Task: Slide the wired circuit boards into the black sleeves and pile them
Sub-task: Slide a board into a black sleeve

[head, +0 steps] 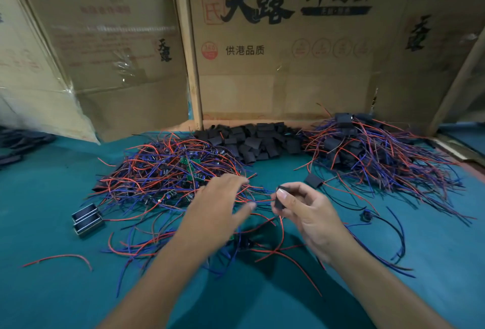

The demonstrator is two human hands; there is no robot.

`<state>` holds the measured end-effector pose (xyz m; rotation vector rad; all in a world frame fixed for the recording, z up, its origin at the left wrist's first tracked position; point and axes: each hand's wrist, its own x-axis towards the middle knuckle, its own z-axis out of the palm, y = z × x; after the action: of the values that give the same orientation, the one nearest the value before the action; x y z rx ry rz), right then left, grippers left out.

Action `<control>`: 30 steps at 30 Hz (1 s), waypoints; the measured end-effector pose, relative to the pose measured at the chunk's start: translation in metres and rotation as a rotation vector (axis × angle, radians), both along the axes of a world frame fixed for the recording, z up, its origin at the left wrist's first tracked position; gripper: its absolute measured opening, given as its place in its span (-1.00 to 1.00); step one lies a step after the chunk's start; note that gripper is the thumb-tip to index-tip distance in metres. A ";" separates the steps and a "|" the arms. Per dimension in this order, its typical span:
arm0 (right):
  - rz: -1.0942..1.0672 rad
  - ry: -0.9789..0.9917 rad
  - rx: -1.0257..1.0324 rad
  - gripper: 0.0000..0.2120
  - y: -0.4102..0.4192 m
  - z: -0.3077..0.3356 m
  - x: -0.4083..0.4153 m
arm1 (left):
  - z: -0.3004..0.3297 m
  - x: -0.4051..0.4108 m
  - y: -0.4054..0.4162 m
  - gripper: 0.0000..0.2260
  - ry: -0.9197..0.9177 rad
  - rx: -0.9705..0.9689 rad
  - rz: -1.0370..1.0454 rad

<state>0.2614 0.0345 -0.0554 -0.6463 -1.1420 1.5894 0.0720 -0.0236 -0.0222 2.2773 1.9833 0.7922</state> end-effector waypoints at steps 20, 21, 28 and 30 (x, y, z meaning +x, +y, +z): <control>0.063 -0.175 -0.004 -0.66 -0.007 -0.001 -0.003 | -0.008 -0.111 0.019 -0.68 0.785 -0.206 0.332; 0.061 -0.178 0.000 -0.66 -0.007 -0.001 -0.003 | -0.001 -0.107 0.016 -0.71 0.772 -0.173 0.344; 0.055 -0.187 -0.023 -0.66 -0.010 0.005 -0.001 | 0.073 -0.083 -0.003 -0.87 -0.034 0.120 0.219; 0.052 -0.216 -0.005 -0.69 -0.010 0.006 -0.001 | 0.078 -0.071 -0.008 -0.93 -0.342 0.155 0.154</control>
<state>0.2602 0.0248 -0.0495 -0.8128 -1.3226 1.5956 0.0012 -0.0320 0.0561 1.9074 2.0102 1.2916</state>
